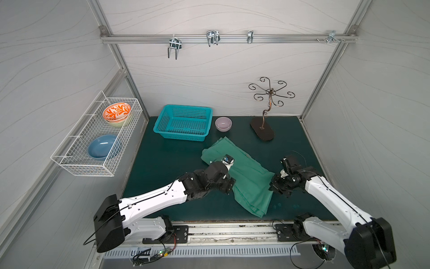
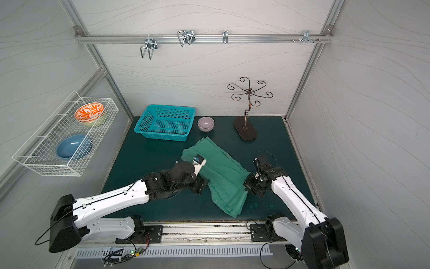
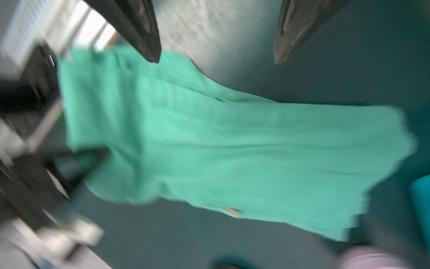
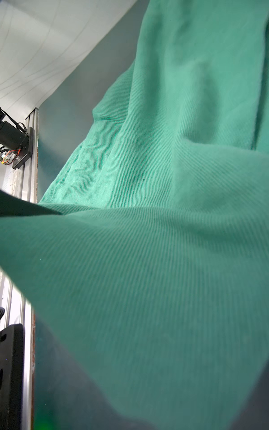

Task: Roll up the long pants
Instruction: Roll the long pant at the center of the board.

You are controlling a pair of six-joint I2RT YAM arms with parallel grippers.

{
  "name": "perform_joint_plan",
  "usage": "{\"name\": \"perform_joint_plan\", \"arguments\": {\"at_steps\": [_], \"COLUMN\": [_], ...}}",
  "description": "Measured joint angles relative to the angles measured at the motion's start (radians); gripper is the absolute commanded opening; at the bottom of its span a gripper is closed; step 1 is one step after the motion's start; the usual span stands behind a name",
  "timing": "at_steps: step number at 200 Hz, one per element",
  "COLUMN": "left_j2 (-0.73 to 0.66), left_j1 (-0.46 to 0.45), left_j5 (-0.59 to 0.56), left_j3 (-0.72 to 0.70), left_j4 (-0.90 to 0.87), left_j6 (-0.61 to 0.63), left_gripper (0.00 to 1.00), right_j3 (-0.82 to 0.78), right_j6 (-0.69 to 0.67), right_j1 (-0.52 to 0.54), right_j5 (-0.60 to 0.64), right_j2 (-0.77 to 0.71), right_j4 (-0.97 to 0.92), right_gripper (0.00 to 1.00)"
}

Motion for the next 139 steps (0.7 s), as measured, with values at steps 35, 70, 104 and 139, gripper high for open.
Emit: {"name": "perform_joint_plan", "arguments": {"at_steps": [35,70,104,139], "left_j2": [0.088,0.252,0.397,0.480], "left_j1": [-0.120,-0.241,-0.296,-0.325], "left_j5": [0.072,0.135,0.154,0.109], "left_j3": [0.012,0.094,0.180,0.191], "left_j4": [0.053,0.084,0.109,0.147], "left_j6": [0.055,0.095,0.140,0.175], "left_gripper": [0.89,0.96,0.98,0.96], "right_j3": [0.031,0.053,0.053,0.053], "right_j6": [0.035,0.069,0.103,0.146], "right_j1": [0.027,0.029,0.029,0.030], "right_j5": [0.029,0.072,0.096,0.100], "right_j2": [0.048,0.042,0.028,-0.019], "right_j4": [-0.019,-0.067,-0.115,-0.146], "right_gripper": [0.00,0.00,0.00,0.00]}}
